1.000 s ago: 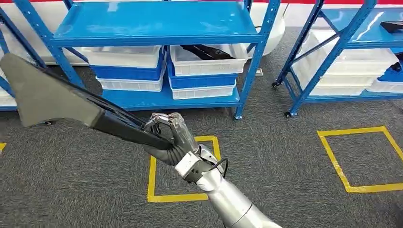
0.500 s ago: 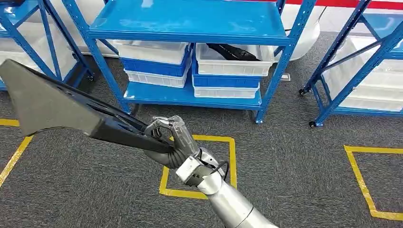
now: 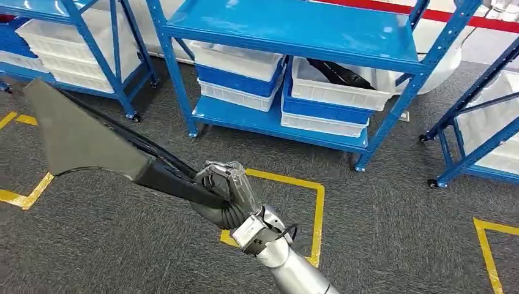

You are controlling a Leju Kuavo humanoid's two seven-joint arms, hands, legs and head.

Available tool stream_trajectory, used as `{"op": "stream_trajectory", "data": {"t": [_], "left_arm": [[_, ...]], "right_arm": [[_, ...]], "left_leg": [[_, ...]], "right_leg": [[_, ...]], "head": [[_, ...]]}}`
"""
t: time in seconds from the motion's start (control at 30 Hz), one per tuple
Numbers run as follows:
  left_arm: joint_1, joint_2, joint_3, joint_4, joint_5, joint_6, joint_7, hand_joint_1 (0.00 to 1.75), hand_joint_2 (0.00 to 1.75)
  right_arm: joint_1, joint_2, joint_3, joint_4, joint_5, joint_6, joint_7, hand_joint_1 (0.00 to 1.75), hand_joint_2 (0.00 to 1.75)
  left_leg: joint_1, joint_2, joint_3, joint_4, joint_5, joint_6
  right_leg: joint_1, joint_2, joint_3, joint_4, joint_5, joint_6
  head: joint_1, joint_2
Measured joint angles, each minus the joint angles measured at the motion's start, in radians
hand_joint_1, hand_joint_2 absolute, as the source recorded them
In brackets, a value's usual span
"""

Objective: Take the parts from the cabinet and place them on the table.

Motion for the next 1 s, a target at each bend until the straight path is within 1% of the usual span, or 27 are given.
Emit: {"op": "stream_trajectory", "data": {"t": [0.03,0.07,0.1,0.13,0.17,0.2,0.23,0.27,0.3,0.33,0.37,0.4,0.43,0.47,0.5,0.57,0.63,0.67,0.7,0.73,0.77,0.8,0.83,0.87,0.9,0.97,1.0], "left_arm": [[-0.003,0.001,0.004,0.0,0.009,0.0,0.0,0.0,1.75],[-0.005,0.002,0.008,0.0,0.012,0.0,0.0,0.0,1.75],[-0.005,0.002,0.014,0.0,0.012,0.001,0.001,0.0,1.75],[-0.004,0.002,0.015,0.0,0.005,0.006,0.008,0.0,1.75],[-0.003,0.002,0.016,0.0,-0.001,0.008,0.016,0.0,1.75],[0.0,0.002,0.016,0.0,-0.005,0.008,0.02,0.0,1.75],[0.002,0.002,0.016,0.0,-0.006,0.008,0.022,0.0,1.75],[0.002,0.001,0.016,0.0,-0.008,0.008,0.023,0.0,1.75],[0.001,0.002,0.017,0.0,-0.009,0.008,0.023,0.0,1.75],[0.0,0.003,0.017,0.0,-0.009,0.008,0.024,0.0,1.75],[0.001,0.003,0.017,0.0,-0.009,0.008,0.024,0.0,1.75],[0.004,0.003,0.019,0.0,-0.009,0.008,0.024,0.0,1.75],[0.009,0.004,0.019,0.0,-0.009,0.008,0.024,0.0,1.75],[0.009,0.008,0.02,0.0,-0.009,0.008,0.025,0.0,1.75],[0.01,0.006,0.02,0.0,-0.01,0.01,0.027,0.0,1.75],[0.01,0.006,0.02,0.0,-0.01,0.01,0.027,0.0,1.75],[0.01,0.006,0.02,0.0,-0.011,0.011,0.029,0.0,1.75],[0.007,0.006,0.02,0.0,-0.019,0.02,0.05,0.0,1.75],[0.006,0.006,0.02,0.0,-0.029,0.035,0.084,0.0,1.75],[0.013,0.007,0.02,0.0,-0.034,0.064,0.117,0.0,1.75],[0.018,0.006,0.021,0.0,-0.028,0.079,0.124,0.0,1.75],[0.022,0.003,0.024,0.0,-0.023,0.089,0.126,0.0,1.75],[0.024,0.001,0.026,0.0,-0.023,0.093,0.122,0.0,1.75],[0.025,-0.001,0.026,0.0,-0.025,0.098,0.107,0.0,1.75],[0.025,-0.003,0.026,-0.001,-0.029,0.096,0.089,0.0,1.75],[0.027,-0.011,0.026,-0.001,-0.033,0.098,0.03,0.0,1.75],[0.03,-0.013,0.026,-0.001,-0.033,0.101,0.012,0.0,1.75]], "right_arm": [[0.003,-0.005,-0.002,-0.003,-0.003,0.001,0.003,1.75,1.75],[0.008,-0.01,-0.007,-0.003,-0.005,0.002,0.005,1.75,1.75],[0.017,-0.017,-0.013,-0.003,-0.006,0.001,0.006,1.75,1.75],[0.029,-0.022,-0.019,-0.004,-0.008,-0.001,0.005,1.75,1.75],[0.045,-0.029,-0.029,-0.008,-0.006,-0.002,0.002,1.75,1.75],[0.058,-0.033,-0.037,-0.012,-0.003,-0.003,0.0,1.75,1.75],[0.066,-0.037,-0.041,-0.015,-0.002,-0.003,-0.001,1.75,1.75],[0.07,-0.042,-0.045,-0.02,-0.001,-0.004,-0.003,1.75,1.75],[0.072,-0.045,-0.047,-0.023,-0.001,-0.004,-0.006,1.75,1.75],[0.076,-0.046,-0.05,-0.026,-0.001,-0.004,-0.008,1.75,1.75],[0.081,-0.048,-0.053,-0.027,0.0,-0.004,-0.008,1.75,1.75],[0.083,-0.05,-0.055,-0.028,0.0,-0.004,-0.008,1.75,1.75],[0.083,-0.049,-0.055,-0.029,0.0,-0.004,-0.008,1.75,1.75],[0.083,-0.047,-0.056,-0.03,0.0,-0.004,-0.008,1.75,1.75],[0.085,-0.047,-0.056,-0.032,0.0,-0.004,-0.008,1.75,1.75],[0.085,-0.047,-0.056,-0.032,0.0,-0.004,-0.008,1.75,1.75],[0.085,-0.046,-0.056,-0.033,0.001,-0.004,-0.008,1.75,1.75],[0.092,-0.046,-0.058,-0.036,0.002,-0.005,-0.008,1.75,1.75],[0.11,-0.047,-0.063,-0.037,0.006,-0.005,-0.008,1.75,1.75],[0.144,-0.049,-0.065,-0.036,0.011,0.016,-0.009,1.75,1.75],[0.16,-0.047,-0.063,-0.036,0.011,0.033,-0.009,1.75,1.75],[0.174,-0.043,-0.057,-0.037,0.011,0.049,-0.009,1.75,1.75],[0.183,-0.039,-0.052,-0.037,0.013,0.058,-0.01,1.75,1.75],[0.192,-0.035,-0.041,-0.039,0.016,0.065,-0.01,1.75,1.75],[0.2,-0.035,-0.028,-0.046,0.016,0.068,-0.01,1.75,1.75],[0.209,-0.039,-0.004,-0.058,-0.004,0.072,-0.013,1.75,1.75],[0.209,-0.041,0.002,-0.061,-0.023,0.078,-0.013,1.75,1.75]], "left_leg": [[0.0,-0.009,-0.004,0.0,0.003,0.005],[0.001,-0.022,-0.008,0.0,0.005,0.008],[0.0,-0.035,-0.011,0.0,0.007,0.01],[0.0,-0.049,-0.013,0.0,0.009,0.009],[0.0,-0.064,-0.014,0.001,0.011,0.008],[0.001,-0.079,-0.014,0.001,0.013,0.004],[0.002,-0.093,-0.014,0.002,0.014,0.001],[0.004,-0.104,-0.016,0.005,0.016,-0.002],[0.001,-0.113,-0.022,0.008,0.017,-0.01],[-0.003,-0.123,-0.025,0.015,0.016,-0.016],[-0.001,-0.127,-0.028,0.011,0.019,-0.022],[0.003,-0.133,-0.029,0.005,0.024,-0.031],[0.004,-0.141,-0.032,0.001,0.03,-0.04],[0.008,-0.124,-0.036,0.009,0.026,-0.042],[0.001,-0.083,-0.043,0.025,0.012,-0.043],[0.001,-0.083,-0.043,0.025,0.012,-0.043],[0.0,-0.074,-0.045,0.031,0.006,-0.043],[0.001,-0.038,-0.079,0.11,-0.049,-0.046],[0.001,-0.026,-0.137,0.241,-0.114,-0.049],[0.001,-0.023,-0.164,0.313,-0.13,-0.048],[0.001,-0.021,-0.137,0.272,-0.105,-0.044],[-0.001,-0.014,-0.087,0.191,-0.069,-0.036],[-0.004,-0.001,-0.045,0.121,-0.043,-0.029],[-0.014,0.048,0.011,0.025,-0.031,-0.012],[-0.019,0.054,0.01,0.03,-0.033,-0.005],[-0.028,0.036,0.005,0.018,-0.026,0.005],[-0.028,0.026,0.003,0.017,-0.024,0.009]], "right_leg": [[-0.003,0.027,-0.032,0.072,-0.038,-0.01],[-0.004,0.037,-0.07,0.155,-0.072,-0.015],[-0.006,0.04,-0.107,0.235,-0.101,-0.015],[-0.006,0.042,-0.126,0.277,-0.111,-0.01],[-0.006,0.044,-0.119,0.265,-0.1,-0.002],[-0.008,0.045,-0.087,0.205,-0.073,0.009],[-0.011,0.051,-0.041,0.119,-0.038,0.02],[-0.016,0.069,0.007,0.026,-0.005,0.027],[-0.024,0.111,0.03,-0.034,0.002,0.028],[-0.019,0.102,0.024,-0.037,0.01,0.017],[-0.015,0.095,0.024,-0.034,0.011,0.012],[-0.009,0.09,0.031,-0.032,0.014,0.003],[-0.01,0.08,0.03,-0.033,0.02,-0.006],[-0.026,0.07,0.03,-0.039,0.027,-0.015],[-0.021,0.064,0.03,-0.039,0.029,-0.019],[-0.021,0.064,0.03,-0.039,0.029,-0.019],[-0.021,0.063,0.03,-0.039,0.029,-0.021],[-0.016,0.048,0.028,-0.039,0.029,-0.03],[-0.007,0.024,0.026,-0.039,0.028,-0.032],[0.002,-0.005,0.023,-0.039,0.028,-0.038],[0.005,-0.016,0.023,-0.039,0.027,-0.038],[0.009,-0.027,0.024,-0.039,0.026,-0.039],[0.011,-0.033,0.025,-0.039,0.026,-0.04],[0.013,-0.042,0.027,-0.039,0.025,-0.041],[0.022,-0.052,0.026,-0.041,0.024,-0.039],[0.018,-0.07,0.028,-0.042,0.023,-0.033],[0.017,-0.08,0.03,-0.046,0.025,-0.027]], "head": [[0.002,0.0],[0.003,0.0],[0.004,0.0],[0.003,0.0],[0.003,0.0],[0.004,0.0],[0.003,0.0],[0.004,0.0],[0.005,0.0],[0.004,0.0],[0.003,0.0],[0.003,0.0],[0.003,0.0],[0.003,0.0],[0.001,0.0],[0.001,0.0],[0.0,0.0],[-0.005,0.0],[-0.005,0.0],[-0.005,0.0],[-0.005,0.0],[-0.005,0.0],[-0.005,0.0],[-0.005,0.0],[-0.002,0.0],[-0.003,0.0],[-0.005,0.0]]}}
